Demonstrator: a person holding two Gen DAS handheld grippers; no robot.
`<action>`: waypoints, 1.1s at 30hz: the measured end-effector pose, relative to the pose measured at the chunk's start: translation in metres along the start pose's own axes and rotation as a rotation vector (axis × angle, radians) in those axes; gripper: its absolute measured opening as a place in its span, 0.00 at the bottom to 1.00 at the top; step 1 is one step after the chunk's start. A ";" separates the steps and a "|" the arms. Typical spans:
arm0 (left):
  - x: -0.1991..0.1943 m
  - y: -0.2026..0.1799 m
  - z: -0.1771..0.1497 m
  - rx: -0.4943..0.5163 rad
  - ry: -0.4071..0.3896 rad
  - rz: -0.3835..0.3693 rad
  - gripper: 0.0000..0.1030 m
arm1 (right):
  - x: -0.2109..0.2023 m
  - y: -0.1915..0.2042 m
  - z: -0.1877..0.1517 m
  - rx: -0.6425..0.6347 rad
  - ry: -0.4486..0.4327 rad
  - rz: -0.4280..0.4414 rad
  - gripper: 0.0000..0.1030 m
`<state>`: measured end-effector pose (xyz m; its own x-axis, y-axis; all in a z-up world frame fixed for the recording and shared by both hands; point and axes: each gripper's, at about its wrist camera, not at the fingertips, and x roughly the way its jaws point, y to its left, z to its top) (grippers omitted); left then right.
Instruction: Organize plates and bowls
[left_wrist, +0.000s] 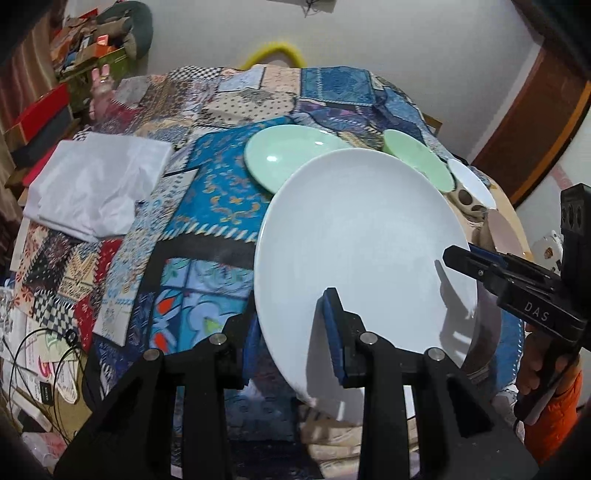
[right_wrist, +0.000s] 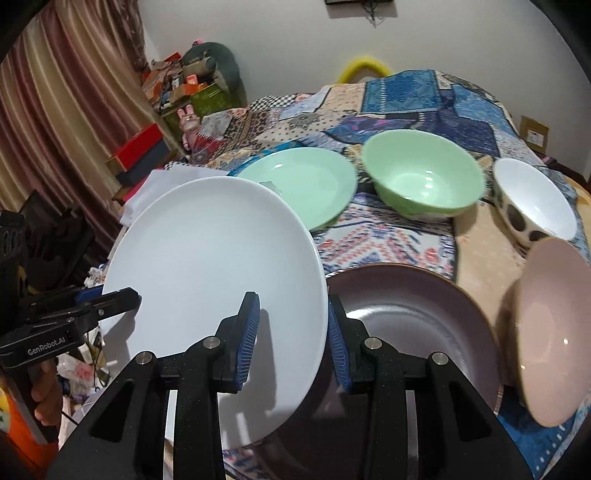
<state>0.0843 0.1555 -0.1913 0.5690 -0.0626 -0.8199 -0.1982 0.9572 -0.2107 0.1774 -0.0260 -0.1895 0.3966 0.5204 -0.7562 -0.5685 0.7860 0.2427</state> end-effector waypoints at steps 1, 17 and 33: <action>0.002 -0.005 0.001 0.008 0.002 -0.008 0.30 | -0.003 -0.004 0.000 0.005 -0.004 -0.007 0.32; 0.028 -0.066 0.007 0.100 0.047 -0.077 0.30 | -0.038 -0.053 -0.024 0.097 -0.028 -0.082 0.32; 0.068 -0.090 0.005 0.131 0.123 -0.090 0.33 | -0.038 -0.083 -0.048 0.183 0.006 -0.096 0.32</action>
<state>0.1448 0.0663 -0.2249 0.4768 -0.1759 -0.8612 -0.0405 0.9743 -0.2214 0.1750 -0.1275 -0.2099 0.4383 0.4383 -0.7847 -0.3874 0.8799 0.2751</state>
